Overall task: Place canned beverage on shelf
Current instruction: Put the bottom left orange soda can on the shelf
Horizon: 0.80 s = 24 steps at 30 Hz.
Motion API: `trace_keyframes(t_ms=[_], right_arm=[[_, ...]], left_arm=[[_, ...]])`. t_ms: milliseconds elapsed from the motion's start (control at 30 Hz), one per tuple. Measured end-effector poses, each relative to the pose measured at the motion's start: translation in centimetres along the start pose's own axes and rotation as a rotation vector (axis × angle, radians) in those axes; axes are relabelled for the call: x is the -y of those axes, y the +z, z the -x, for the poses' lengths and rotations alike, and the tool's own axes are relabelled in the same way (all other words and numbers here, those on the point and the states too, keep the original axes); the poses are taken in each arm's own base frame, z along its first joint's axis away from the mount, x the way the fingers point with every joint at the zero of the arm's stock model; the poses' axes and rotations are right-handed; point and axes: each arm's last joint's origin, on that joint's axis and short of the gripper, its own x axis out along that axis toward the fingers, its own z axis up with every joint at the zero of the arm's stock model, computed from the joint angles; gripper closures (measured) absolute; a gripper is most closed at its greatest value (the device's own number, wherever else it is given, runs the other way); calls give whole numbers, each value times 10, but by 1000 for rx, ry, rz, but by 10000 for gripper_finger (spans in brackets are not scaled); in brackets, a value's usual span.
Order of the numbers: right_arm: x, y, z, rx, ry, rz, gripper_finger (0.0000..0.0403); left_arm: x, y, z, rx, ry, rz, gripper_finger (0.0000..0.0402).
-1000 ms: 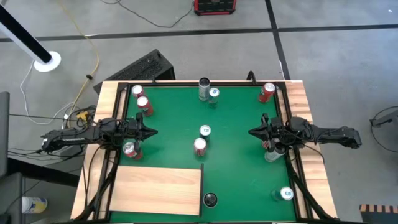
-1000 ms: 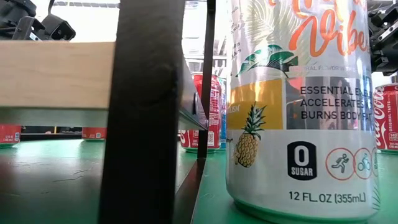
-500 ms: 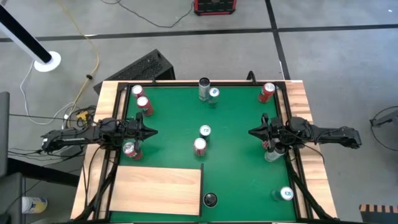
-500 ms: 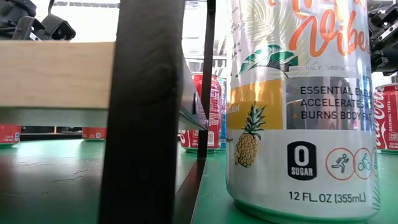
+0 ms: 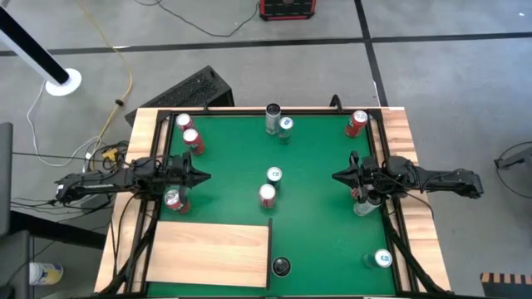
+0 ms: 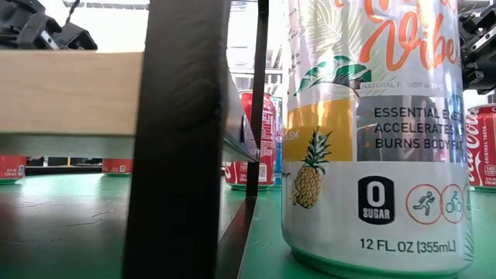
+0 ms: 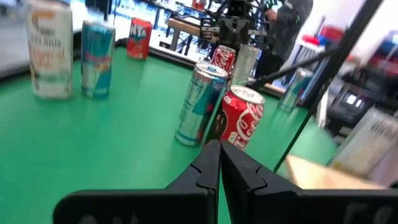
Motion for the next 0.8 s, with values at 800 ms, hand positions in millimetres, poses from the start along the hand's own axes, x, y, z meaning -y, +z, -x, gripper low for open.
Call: trace_keyframes(t_ms=[800], right_arm=[[0, 0, 0, 4, 0, 1, 359]], left_arm=[[0, 12, 1, 158, 112, -85, 401]])
